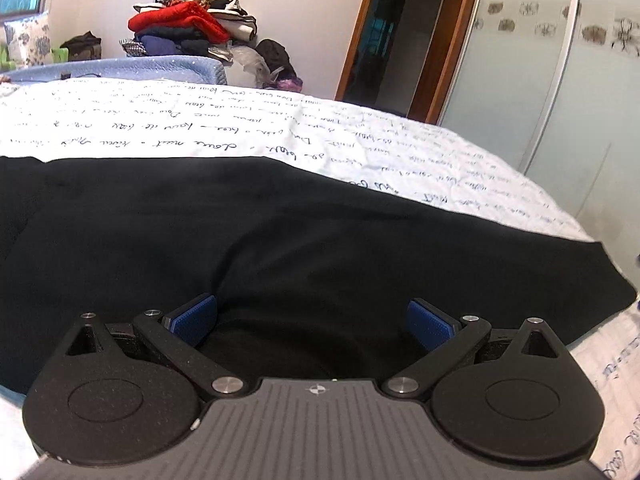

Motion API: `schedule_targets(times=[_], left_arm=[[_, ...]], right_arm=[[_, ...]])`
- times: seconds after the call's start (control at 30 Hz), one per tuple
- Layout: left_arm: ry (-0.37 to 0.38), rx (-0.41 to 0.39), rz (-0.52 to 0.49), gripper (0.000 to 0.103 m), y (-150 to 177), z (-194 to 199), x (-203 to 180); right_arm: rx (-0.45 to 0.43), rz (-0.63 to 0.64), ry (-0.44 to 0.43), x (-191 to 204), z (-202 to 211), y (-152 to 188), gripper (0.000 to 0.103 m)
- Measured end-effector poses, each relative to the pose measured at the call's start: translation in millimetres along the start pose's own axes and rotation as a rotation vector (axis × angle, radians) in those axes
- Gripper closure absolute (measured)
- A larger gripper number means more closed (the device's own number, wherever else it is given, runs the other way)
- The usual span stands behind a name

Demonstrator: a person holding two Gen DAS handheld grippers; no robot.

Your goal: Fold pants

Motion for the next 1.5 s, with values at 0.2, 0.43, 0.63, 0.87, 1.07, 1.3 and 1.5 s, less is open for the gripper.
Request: schedule_targets(times=[0.2,0.43,0.63,0.87,1.07,1.3,1.5], left_arm=[[-0.033,0.010,-0.026,0.001,1.9,-2.7,-2.4],[-0.065,0.021,-0.050,0.001,2.9,-5.7,-6.7],[-0.067,0.021,-0.051,0.001,3.8,-5.6,-6.5],[-0.072,0.021,-0.049,0.001,4.0,-4.7,-7.1],[-0.008,0.029,-0.018,0.003,-11.7,8.5,-30.1],[0.232,-0.073,-0.163,0.001,-63.0,24.1,-139.2],[0.435,0.031,-0.186,0.001,-94.9,-11.6,-255.5]], right_arm=[[0.019,-0.362,-0.201,-35.0,-18.1,-10.7,0.005],[-0.008,-0.528,-0.316,-52.0,-30.3,-27.1,0.004],[-0.016,-0.536,-0.319,-45.3,-48.7,-42.8,0.000],[-0.023,-0.427,-0.274,-30.2,-54.2,-22.7,0.013],[-0.043,-0.495,-0.214,-56.8,-63.0,-13.2,0.093],[-0.123,-0.269,-0.132,-44.2,-61.6,-4.1,0.099],[-0.217,-0.019,-0.014,-7.9,-51.2,-7.1,0.099]])
Point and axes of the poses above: each gripper's, at about its wrist camera, not at the fingertips, and z roughly against the way its jaws point, x to its left, y to its underside, the point moved 7 cm from there along -z, roughly the way its jaws point, and after that the axes turned 7 degrees about x, right-handed, at the moved point
